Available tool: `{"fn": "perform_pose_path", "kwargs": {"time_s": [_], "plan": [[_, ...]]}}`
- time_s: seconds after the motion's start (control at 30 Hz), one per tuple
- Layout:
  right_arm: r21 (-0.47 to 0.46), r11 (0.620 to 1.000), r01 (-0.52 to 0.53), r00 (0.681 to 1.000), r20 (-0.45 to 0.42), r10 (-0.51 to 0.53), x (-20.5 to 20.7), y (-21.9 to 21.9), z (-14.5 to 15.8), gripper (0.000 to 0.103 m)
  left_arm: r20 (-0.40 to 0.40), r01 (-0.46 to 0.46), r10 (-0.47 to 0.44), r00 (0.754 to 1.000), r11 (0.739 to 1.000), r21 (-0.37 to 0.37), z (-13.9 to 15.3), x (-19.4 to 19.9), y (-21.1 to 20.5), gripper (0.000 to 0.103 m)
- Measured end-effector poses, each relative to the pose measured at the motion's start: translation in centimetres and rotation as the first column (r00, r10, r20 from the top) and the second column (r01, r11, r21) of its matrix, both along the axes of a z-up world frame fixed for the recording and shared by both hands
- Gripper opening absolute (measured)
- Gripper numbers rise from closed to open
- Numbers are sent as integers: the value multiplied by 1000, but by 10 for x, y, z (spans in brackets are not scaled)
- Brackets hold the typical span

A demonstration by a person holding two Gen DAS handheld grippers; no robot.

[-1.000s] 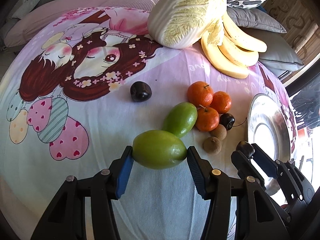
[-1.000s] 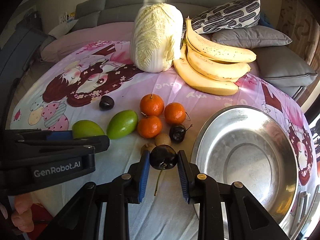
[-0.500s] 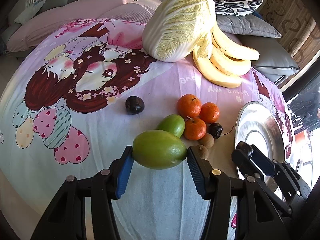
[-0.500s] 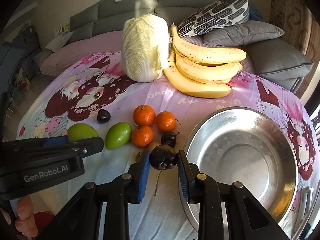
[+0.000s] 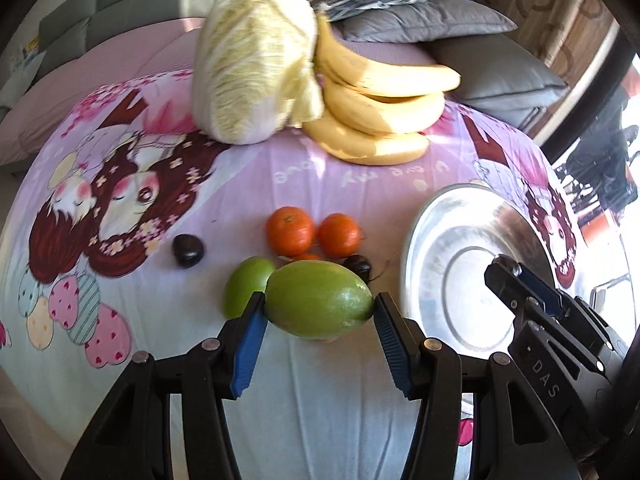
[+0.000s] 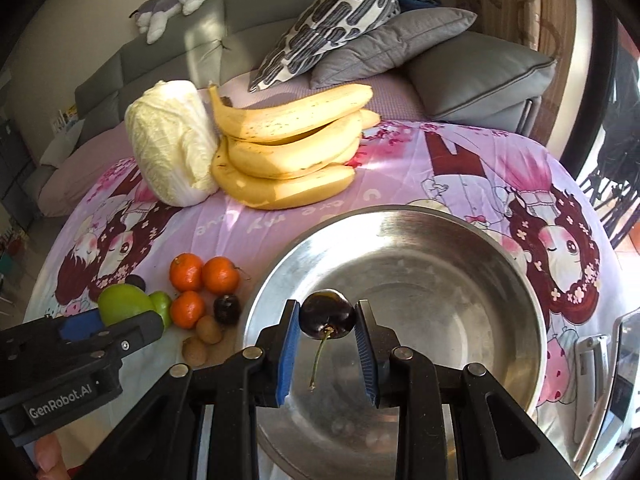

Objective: Organize fruits
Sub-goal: 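Carry the cherry into the steel bowl with the right tool while the left tool drops the green fruit in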

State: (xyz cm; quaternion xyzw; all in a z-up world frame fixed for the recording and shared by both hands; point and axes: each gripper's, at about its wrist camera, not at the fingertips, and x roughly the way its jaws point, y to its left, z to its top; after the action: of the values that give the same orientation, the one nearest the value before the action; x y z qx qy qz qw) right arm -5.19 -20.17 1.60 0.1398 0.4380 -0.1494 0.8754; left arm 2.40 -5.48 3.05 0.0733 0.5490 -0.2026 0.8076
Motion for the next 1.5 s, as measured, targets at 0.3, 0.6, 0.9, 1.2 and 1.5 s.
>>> {"fn": "perform_pose_path", "kwargs": {"time_s": [0.3,0.6,0.9,1.2,1.5], "plan": [[4,983,184,983,-22,-184,-18,-58,-6,30,18,154,-155,988,988,19,-1,-6,-63,48],[24,966,257,965,-65,-255,-27,-81,-16,30,44,246,-246,968,969,-2,-6,-12,-99,41],[20,968,251,963,-104,-248,-25,-77,-23,30,10,209,-209,978,978,-18,-17,-7,-89,41],[14,972,236,964,-133,-232,-21,-72,-29,30,23,139,-139,990,990,10,-15,-3,-67,41],[-4,974,225,961,-161,-223,-19,-68,-33,30,-9,58,-58,998,998,31,-19,6,-44,41]]}}
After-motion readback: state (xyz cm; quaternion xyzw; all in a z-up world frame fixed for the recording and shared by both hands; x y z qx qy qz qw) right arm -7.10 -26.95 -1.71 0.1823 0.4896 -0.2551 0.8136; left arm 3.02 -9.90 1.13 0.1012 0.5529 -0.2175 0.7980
